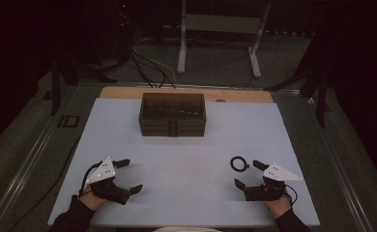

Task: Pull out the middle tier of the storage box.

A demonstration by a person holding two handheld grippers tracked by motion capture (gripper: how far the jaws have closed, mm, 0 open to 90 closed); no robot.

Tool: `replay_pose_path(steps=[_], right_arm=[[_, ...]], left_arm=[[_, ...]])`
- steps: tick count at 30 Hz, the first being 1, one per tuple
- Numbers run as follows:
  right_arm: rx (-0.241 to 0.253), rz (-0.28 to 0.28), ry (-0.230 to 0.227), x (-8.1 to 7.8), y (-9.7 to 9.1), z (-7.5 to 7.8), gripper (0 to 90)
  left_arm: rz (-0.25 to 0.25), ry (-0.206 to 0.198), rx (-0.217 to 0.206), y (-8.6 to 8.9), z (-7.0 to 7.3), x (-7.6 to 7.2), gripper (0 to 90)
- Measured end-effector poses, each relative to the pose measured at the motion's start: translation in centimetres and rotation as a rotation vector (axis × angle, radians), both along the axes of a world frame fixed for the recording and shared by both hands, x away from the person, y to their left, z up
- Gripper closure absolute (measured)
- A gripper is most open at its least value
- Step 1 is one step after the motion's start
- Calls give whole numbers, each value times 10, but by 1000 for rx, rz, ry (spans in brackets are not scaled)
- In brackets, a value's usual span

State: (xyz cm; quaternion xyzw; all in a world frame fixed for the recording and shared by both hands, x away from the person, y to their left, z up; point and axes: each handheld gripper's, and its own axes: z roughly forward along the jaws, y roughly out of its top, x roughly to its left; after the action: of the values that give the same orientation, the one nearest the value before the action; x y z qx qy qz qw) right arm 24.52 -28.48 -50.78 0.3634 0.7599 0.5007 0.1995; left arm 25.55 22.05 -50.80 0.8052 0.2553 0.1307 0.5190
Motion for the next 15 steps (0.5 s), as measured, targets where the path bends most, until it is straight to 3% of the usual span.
replay_pose_path(steps=[5, 15], right_arm=[[-9, -4, -5, -3, -1, 0, 0], [-29, 14, -6, -6, 4, 1, 0]], left_arm=[[36, -17, -10, 3, 1, -1, 8], [17, -11, -11, 3, 0, -5, 9]])
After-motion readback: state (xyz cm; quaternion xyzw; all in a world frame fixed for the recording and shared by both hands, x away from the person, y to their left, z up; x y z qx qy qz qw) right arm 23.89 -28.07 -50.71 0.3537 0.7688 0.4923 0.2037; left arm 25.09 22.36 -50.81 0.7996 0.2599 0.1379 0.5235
